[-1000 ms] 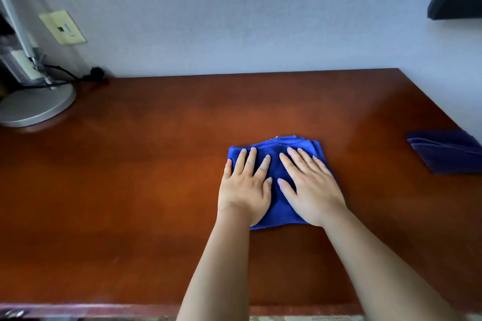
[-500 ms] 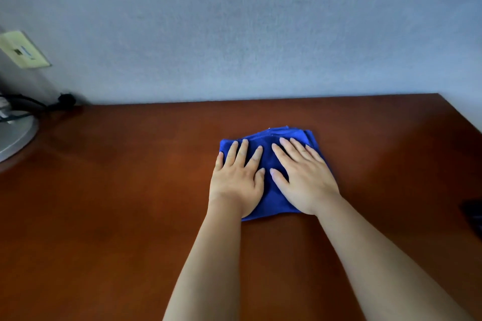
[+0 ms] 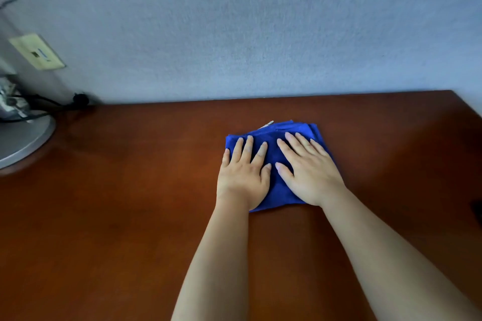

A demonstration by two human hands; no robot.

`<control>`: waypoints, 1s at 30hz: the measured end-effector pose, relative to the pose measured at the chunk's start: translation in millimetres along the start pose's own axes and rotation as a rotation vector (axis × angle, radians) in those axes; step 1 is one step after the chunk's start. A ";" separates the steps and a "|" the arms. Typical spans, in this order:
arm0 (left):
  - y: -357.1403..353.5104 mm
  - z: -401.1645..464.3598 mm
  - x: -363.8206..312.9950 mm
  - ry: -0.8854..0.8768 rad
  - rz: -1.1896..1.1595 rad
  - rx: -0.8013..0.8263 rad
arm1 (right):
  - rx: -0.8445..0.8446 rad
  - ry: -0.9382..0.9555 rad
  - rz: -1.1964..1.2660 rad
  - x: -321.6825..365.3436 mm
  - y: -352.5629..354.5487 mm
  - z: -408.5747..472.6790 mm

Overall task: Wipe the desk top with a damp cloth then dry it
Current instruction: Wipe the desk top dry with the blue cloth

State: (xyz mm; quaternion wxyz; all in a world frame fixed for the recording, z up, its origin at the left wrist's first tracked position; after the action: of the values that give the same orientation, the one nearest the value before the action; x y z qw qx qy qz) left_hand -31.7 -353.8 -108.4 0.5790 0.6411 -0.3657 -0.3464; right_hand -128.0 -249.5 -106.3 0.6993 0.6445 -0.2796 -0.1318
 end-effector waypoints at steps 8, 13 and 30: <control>-3.7 -88.5 -5.6 -0.009 -0.007 0.017 | 0.029 -0.001 -0.004 34.1 -4.8 -81.7; -7.2 -102.0 -3.8 -0.014 -0.007 -0.002 | -0.010 -0.003 0.007 38.9 -10.4 -95.6; 8.5 74.6 29.2 -0.027 -0.021 -0.033 | -0.041 -0.009 0.013 -10.2 -0.6 71.3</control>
State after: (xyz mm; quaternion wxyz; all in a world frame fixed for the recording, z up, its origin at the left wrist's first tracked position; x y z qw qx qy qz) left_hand -82.7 -416.2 -107.2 0.5810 0.6303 -0.3611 -0.3671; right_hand -176.1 -303.1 -108.2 0.7121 0.6275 -0.2841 -0.1361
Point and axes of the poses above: each hand's wrist, its own z-axis towards the middle knuckle, its own y-axis out of the back of the hand, x = y × z, the point moved 3 cm from there along z, towards the middle knuckle, and after that the axes turned 6 degrees about z, right-handed, at the moved point
